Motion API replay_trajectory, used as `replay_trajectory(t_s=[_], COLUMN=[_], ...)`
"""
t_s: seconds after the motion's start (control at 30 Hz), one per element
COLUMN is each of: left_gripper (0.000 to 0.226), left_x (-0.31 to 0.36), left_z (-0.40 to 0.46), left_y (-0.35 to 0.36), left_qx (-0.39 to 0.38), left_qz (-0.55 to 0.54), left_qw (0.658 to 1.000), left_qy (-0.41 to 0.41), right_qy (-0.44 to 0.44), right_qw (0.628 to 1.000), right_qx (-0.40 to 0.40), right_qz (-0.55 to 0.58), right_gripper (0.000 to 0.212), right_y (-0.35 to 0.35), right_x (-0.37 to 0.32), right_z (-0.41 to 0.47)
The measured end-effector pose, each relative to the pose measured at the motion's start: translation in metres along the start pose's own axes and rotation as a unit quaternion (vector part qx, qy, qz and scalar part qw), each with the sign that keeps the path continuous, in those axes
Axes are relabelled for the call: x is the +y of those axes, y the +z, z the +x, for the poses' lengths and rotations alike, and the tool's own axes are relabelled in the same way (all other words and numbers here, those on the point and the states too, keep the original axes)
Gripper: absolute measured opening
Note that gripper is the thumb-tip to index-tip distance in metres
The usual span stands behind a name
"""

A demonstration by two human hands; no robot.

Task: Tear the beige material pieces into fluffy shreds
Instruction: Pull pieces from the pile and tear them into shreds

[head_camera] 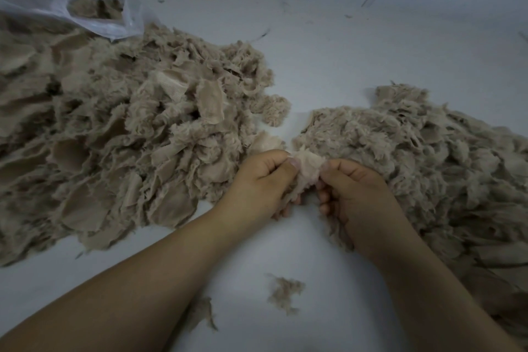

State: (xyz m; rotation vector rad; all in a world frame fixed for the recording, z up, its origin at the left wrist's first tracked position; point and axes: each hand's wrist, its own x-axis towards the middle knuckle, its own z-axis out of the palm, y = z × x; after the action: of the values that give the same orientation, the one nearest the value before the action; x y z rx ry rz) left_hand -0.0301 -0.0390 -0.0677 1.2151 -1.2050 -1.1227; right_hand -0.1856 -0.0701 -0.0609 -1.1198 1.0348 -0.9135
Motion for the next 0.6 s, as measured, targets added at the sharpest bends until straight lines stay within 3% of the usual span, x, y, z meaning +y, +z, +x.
replay_trajectory(t_s=[0.2, 0.3, 0.47, 0.6], left_gripper=[0.030, 0.031, 0.036, 0.028], left_x=[0.0034, 0.0043, 0.0027, 0.0012], left_z=[-0.0003, 0.0000, 0.0014, 0.0016], left_y=[0.0071, 0.0034, -0.0016, 0.0009], left_qx=[-0.001, -0.006, 0.010, 0.000], left_qz=[-0.001, -0.027, -0.057, -0.048], left_qw=[0.999, 0.999, 0.998, 0.998], left_qy=[-0.040, -0.042, -0.033, -0.041], right_qy=[-0.024, 0.005, 0.030, 0.002], right_qw=[0.998, 0.999, 1.000, 0.999], right_qx=[-0.049, -0.033, 0.002, -0.042], right_qz=[-0.028, -0.012, 0.009, -0.008], right_gripper=[0.037, 0.020, 0.039, 0.024], right_y=[-0.0002, -0.0027, 0.0025, 0.0042], right_x=[-0.0008, -0.0008, -0.0041, -0.0052], right_z=[-0.0016, -0.0010, -0.0004, -0.0039])
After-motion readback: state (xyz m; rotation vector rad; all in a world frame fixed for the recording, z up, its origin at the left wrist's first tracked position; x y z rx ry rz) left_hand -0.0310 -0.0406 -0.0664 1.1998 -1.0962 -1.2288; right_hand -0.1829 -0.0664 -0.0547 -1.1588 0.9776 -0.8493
